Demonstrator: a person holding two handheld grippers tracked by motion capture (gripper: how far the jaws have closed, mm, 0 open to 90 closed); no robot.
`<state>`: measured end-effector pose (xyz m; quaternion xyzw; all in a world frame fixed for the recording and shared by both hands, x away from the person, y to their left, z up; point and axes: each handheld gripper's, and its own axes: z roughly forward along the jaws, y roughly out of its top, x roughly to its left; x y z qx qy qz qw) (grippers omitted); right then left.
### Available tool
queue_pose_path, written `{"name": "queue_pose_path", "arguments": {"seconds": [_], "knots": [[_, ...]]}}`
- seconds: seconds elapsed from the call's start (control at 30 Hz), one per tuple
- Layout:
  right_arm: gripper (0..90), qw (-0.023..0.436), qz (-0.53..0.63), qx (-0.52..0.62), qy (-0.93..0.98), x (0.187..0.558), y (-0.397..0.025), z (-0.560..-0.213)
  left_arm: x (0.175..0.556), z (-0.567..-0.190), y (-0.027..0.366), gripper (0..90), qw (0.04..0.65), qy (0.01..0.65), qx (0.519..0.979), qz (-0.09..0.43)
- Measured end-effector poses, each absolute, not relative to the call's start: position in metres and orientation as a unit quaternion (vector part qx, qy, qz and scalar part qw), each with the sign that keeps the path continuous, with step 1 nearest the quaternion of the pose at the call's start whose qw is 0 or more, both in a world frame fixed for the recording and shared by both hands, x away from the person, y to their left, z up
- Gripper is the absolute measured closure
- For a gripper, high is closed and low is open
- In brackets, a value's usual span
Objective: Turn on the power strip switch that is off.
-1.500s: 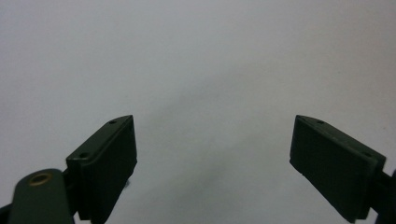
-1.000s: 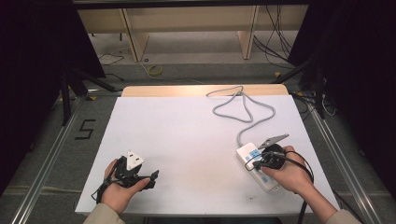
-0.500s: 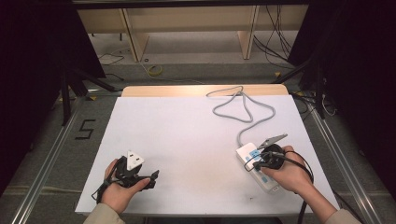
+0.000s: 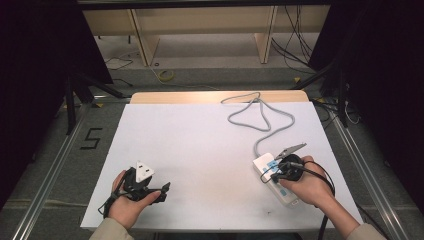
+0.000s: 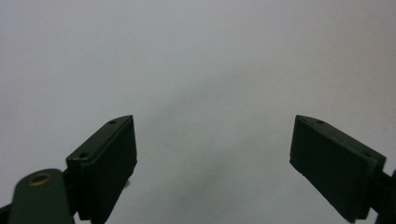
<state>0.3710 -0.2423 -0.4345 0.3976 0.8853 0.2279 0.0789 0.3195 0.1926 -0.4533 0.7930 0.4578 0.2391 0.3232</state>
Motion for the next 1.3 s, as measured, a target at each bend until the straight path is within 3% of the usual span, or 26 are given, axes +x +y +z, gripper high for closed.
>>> {"name": "queue_pose_path", "arguments": {"seconds": [1.3], "knots": [[90.0,0.069,0.212,0.408,0.885,0.3735,-0.2392,-0.4343,0.3194,-0.4530,0.1923,14.3,0.325,0.458,0.791,0.242]]}}
